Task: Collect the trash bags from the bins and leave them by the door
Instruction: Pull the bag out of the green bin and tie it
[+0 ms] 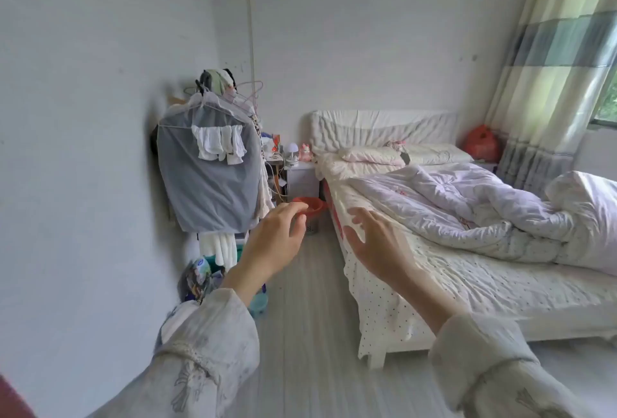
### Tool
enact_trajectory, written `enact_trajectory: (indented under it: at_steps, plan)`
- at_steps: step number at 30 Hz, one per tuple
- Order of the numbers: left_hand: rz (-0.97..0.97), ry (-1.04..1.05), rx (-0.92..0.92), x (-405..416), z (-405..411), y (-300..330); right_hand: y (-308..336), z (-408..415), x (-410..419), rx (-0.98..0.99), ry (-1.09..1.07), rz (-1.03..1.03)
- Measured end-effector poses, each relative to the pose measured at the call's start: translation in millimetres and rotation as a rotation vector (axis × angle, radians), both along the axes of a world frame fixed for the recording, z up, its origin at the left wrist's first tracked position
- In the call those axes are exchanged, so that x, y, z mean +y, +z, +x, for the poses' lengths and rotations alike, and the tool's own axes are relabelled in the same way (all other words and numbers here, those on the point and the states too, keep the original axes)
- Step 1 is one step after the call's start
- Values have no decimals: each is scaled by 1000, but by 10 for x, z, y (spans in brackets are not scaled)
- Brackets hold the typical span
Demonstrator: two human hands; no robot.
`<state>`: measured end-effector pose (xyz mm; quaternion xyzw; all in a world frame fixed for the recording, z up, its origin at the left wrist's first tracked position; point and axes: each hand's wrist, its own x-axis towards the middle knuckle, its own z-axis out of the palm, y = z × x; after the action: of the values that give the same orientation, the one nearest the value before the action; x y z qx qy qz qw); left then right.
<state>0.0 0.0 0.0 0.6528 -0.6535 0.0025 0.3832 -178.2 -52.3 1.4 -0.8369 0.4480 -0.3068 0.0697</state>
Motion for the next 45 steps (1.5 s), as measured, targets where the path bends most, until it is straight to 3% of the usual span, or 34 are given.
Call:
enact_trajectory:
  at_steps: [6,13,22,34,45]
  plan:
    - [205,-70,249,-689,270,-695,-624,181,-813,-136,-20,256]
    - [282,-10,397,-1898,890,-1183,-1076,739,-2114,-223,-25,448]
    - [402,47,492,-3528,1341,-1553,-1451,1084,-3846,-222,-40,634]
    - [498,119,557,-6452,1761,-1828,-1810,1583,-6923,-190,60,803]
    - [563,198,660,-8603,2983,-2224,-2146,2841,-9438,-155,111,873]
